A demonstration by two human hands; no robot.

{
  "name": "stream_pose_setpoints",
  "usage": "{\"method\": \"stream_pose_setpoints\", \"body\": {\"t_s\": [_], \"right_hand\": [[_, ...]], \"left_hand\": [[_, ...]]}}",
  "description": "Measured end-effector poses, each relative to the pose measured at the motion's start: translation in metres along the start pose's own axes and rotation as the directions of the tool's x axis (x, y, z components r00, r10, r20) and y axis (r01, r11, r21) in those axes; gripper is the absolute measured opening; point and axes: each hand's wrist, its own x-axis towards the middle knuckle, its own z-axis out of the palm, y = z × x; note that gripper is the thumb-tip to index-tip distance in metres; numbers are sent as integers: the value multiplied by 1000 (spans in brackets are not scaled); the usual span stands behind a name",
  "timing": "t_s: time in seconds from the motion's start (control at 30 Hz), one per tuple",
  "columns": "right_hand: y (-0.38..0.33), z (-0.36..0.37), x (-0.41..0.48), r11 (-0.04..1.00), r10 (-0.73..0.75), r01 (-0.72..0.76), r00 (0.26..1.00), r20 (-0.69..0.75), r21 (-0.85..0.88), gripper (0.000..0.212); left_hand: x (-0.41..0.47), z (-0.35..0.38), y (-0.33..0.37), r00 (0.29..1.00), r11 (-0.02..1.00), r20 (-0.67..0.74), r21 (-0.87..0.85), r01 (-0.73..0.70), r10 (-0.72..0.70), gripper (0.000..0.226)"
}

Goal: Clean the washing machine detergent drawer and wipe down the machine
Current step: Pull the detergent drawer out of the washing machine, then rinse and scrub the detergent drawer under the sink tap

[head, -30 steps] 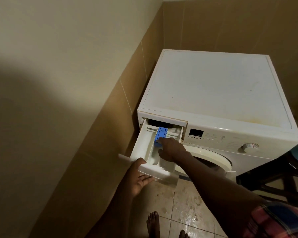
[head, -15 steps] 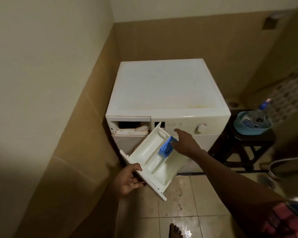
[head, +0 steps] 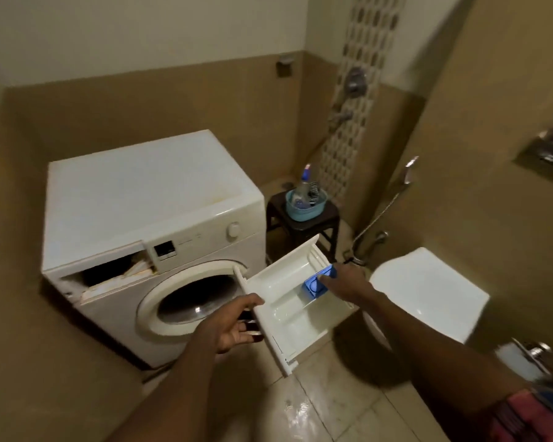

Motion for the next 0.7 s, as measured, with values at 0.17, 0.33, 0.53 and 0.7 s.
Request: {"method": "stream_pose_setpoints", "body": {"t_s": [0.17, 0.33, 0.53, 0.7], "right_hand": [[98, -58, -36, 984, 133, -117, 984, -116, 131, 35], [202, -106, -81, 950, 269, -226, 944, -190, 216, 28], [355, -164, -154, 900, 398, -316, 877, -269, 300, 35], [468, -222, -226, 844, 503, -367, 796, -338, 390, 35]], "left_hand": [[11, 101, -4, 994, 978, 111, 207, -22, -1, 55], [8, 216, -29, 971, 926, 236, 373, -67, -25, 48], [-11, 379, -87, 936, 830, 348, 535, -157, -47, 30], [-24, 512, -133, 889, 763, 452, 597, -246, -67, 49]]}}
